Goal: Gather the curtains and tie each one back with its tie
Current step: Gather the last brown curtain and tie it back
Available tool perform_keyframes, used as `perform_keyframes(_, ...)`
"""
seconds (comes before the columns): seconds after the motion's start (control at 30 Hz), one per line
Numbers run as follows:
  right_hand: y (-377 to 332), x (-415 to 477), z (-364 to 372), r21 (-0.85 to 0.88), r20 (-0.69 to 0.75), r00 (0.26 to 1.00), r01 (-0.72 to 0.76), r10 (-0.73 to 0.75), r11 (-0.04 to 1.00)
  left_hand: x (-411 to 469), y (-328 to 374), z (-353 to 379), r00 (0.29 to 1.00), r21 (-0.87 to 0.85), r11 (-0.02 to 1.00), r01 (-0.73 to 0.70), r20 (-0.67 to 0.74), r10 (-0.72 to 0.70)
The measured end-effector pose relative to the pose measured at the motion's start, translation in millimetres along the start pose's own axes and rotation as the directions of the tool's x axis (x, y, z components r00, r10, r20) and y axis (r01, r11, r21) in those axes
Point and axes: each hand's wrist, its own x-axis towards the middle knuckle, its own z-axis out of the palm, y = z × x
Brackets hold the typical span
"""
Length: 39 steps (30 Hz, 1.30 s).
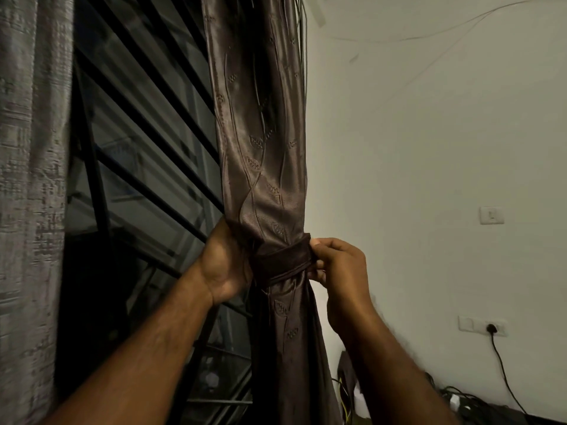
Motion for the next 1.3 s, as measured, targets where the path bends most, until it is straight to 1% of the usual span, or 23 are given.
perform_keyframes(0.07,0.0,2.8,-4.0,-0.026,0.064,0.998,0.001,0.001,1.000,-1.0,-1.6,-0.6,1.000,0.049,0.999,0.007,-0.005,-0.006)
perform_keyframes(0.1,1.8,4.3,-4.8,-0.062,0.062,0.998,0.023,-0.019,0.998,-0.7,-3.1,-0.6,1.000,0.082,0.997,0.003,-0.016,-0.002)
perform_keyframes(0.17,7.2,7.6,-6.2,-0.114,-0.002,0.998,0.063,-0.064,0.991,0.4,-5.7,-0.9,0.999,0.120,0.993,-0.006,-0.042,0.011)
perform_keyframes(0.27,15.9,13.1,-7.9,-0.127,-0.079,0.995,0.049,-0.059,0.991,-0.1,-6.7,-4.1,0.997,0.069,0.996,0.054,0.058,-0.058)
perform_keyframes(0.3,18.5,15.1,-8.5,-0.124,-0.091,0.995,0.033,-0.045,0.992,-1.0,-7.6,-4.1,0.994,0.094,0.993,0.071,0.076,-0.078)
perform_keyframes(0.33,20.8,16.5,-9.2,-0.122,-0.096,0.995,0.017,-0.029,0.992,-0.8,-10.2,-3.7,0.995,0.165,0.984,0.073,0.056,-0.083)
perform_keyframes(0.4,24.5,19.4,-9.6,-0.123,-0.108,0.994,0.002,-0.015,0.992,0.9,-16.0,0.2,0.998,0.336,0.940,0.064,-0.036,-0.055)
perform_keyframes(0.5,26.5,22.3,-9.4,-0.137,-0.140,0.989,0.024,-0.043,0.990,8.1,-24.3,2.2,0.995,0.408,0.911,0.053,-0.103,-0.012)
perform_keyframes(0.6,23.9,22.9,-10.4,-0.135,-0.108,0.993,0.030,-0.044,0.990,11.7,-27.4,5.1,0.996,0.468,0.883,0.033,-0.092,0.012)
perform_keyframes(0.7,20.9,24.3,-14.4,-0.042,-0.018,0.999,-0.043,0.043,0.998,14.3,-31.1,6.9,0.992,0.471,0.882,0.033,-0.122,0.028)
perform_keyframes(0.77,19.8,24.9,-17.2,-0.053,0.045,0.996,-0.075,0.078,0.996,16.6,-33.8,7.0,0.987,0.454,0.891,0.023,-0.150,0.052)
perform_keyframes(0.83,20.7,27.8,-20.1,-0.048,0.033,0.995,-0.093,0.094,0.995,18.4,-35.5,8.4,0.980,0.436,0.899,0.031,-0.191,0.059)
perform_keyframes(0.9,20.0,31.0,-21.7,0.000,-0.002,0.991,-0.135,0.135,0.991,21.3,-37.0,9.0,0.972,0.429,0.902,0.048,-0.229,0.057)
perform_keyframes(0.97,20.7,34.2,-21.9,-0.004,-0.034,0.988,-0.153,0.152,0.988,25.1,-39.1,8.7,0.961,0.453,0.889,0.066,-0.270,0.066)
perform_keyframes(1.0,21.8,35.6,-21.2,-0.038,-0.050,0.989,-0.138,0.136,0.990,27.7,-40.3,8.0,0.952,0.483,0.872,0.081,-0.295,0.075)
perform_keyframes(1.07,24.8,36.7,-16.9,-0.159,-0.045,0.997,-0.063,0.056,0.985,32.7,-43.0,5.9,0.935,0.556,0.822,0.123,-0.343,0.092)
perform_keyframes(1.13,26.8,37.3,-9.5,-0.280,0.041,0.999,0.023,-0.012,0.960,36.7,-45.1,3.9,0.930,0.648,0.746,0.153,-0.349,0.112)
perform_keyframes(1.17,27.7,39.0,-5.7,-0.330,0.102,0.994,0.061,-0.028,0.942,37.9,-46.3,2.9,0.937,0.718,0.675,0.169,-0.329,0.116)
perform_keyframes(1.23,29.2,43.5,2.1,-0.419,0.202,0.979,0.125,-0.042,0.899,37.9,-50.5,-2.1,0.956,0.850,0.481,0.215,-0.283,0.072)
perform_keyframes(1.27,30.4,47.8,5.0,-0.470,0.226,0.973,0.151,-0.047,0.870,37.1,-52.0,-5.1,0.959,0.885,0.395,0.246,-0.282,0.036)
perform_keyframes(1.3,34.0,52.2,7.4,-0.527,0.233,0.971,0.166,-0.046,0.833,35.3,-54.9,-9.7,0.956,0.899,0.340,0.274,-0.295,0.010)
